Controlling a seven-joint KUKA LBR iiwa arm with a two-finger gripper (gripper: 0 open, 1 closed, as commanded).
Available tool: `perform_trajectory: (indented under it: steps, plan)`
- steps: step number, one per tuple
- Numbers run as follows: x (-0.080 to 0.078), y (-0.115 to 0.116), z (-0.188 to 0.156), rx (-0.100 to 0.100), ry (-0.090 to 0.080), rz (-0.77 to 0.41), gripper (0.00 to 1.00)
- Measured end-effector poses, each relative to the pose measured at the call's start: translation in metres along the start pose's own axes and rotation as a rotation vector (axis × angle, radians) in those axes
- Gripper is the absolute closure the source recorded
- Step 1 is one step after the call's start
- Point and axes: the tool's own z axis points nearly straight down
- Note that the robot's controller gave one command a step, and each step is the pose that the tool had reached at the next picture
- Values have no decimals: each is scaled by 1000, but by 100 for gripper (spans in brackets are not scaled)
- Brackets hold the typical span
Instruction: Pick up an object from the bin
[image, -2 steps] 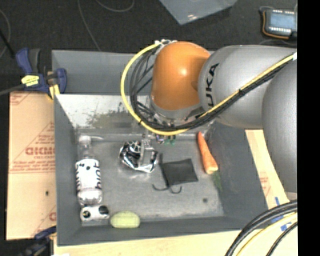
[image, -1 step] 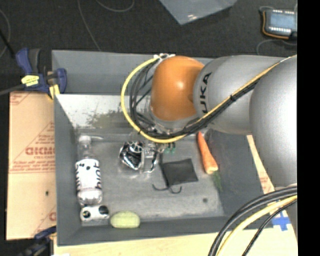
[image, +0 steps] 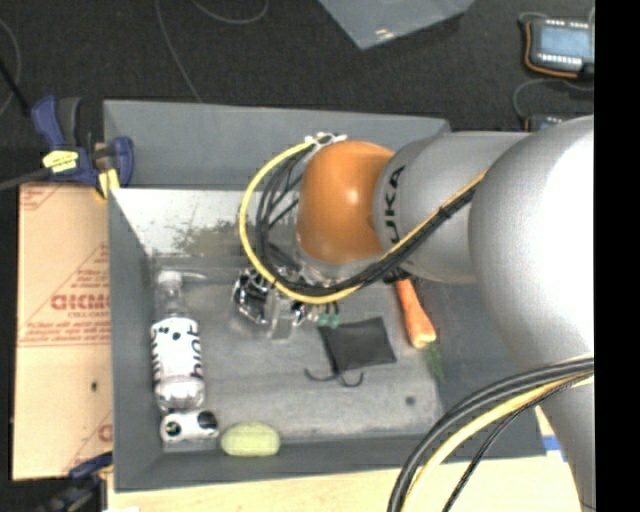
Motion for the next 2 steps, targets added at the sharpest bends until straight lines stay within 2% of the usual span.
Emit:
perform_trajectory:
  steps: [2]
  plan:
    - [-6, -8, -13, 0, -2, -5, 100]
